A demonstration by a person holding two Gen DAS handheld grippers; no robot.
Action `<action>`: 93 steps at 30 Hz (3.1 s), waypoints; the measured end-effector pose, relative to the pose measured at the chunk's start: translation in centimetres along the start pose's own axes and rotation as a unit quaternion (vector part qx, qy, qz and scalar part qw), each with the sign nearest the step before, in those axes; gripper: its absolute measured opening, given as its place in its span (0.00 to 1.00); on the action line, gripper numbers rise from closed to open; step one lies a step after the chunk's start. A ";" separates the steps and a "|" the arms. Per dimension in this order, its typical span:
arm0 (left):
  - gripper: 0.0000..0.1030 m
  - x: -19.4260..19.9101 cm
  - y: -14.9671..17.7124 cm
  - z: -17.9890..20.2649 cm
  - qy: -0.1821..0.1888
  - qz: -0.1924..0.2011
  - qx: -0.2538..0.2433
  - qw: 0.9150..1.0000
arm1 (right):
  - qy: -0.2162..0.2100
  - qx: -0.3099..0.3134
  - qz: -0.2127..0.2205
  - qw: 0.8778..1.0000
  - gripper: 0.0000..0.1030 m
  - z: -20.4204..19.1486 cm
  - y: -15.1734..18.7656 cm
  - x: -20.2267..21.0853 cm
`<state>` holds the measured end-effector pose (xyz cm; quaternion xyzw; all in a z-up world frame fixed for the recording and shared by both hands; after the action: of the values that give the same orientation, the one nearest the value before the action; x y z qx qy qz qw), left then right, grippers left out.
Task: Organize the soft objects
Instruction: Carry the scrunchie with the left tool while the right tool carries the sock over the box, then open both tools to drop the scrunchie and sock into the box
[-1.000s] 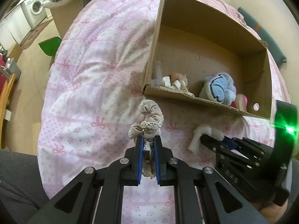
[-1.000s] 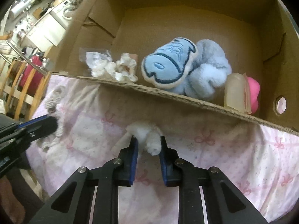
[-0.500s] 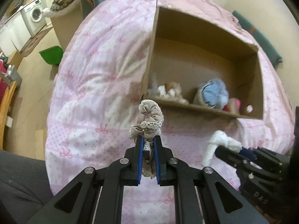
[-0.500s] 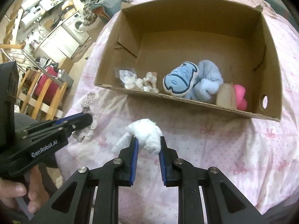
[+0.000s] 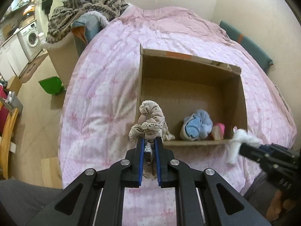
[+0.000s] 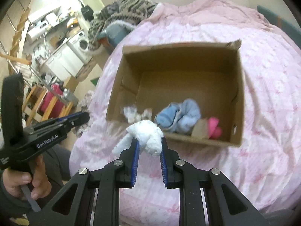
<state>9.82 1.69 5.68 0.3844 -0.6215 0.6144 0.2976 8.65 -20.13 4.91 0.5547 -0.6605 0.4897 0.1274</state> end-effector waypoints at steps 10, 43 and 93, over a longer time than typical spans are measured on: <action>0.10 -1.0 -3.1 1.7 0.007 0.019 -0.014 1.000 | 0.013 -0.026 0.047 0.998 0.22 2.8 -3.2 1.4; 0.10 -10.3 -3.3 6.2 0.018 -0.010 -0.063 0.998 | 0.082 -0.082 0.009 0.993 0.22 8.9 -2.1 -5.3; 0.56 -3.4 -3.6 2.3 -0.014 0.055 -0.011 0.998 | 0.070 -0.092 0.097 0.989 0.70 7.7 -2.6 0.1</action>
<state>14.89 0.00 4.54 0.3550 -0.6528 0.6173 0.2585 13.72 -25.98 2.54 0.4382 -0.7426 0.4749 0.1759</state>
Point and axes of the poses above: each gripper's, at about its wrist camera, not at the fingertips, and x roughly against the way its jaws point, z to its right, y to its underside, the point moved 1 cm from there along -x, roughly the way its jaws point, and after that the axes turned 10 degrees about -y, right-handed, at the moved point
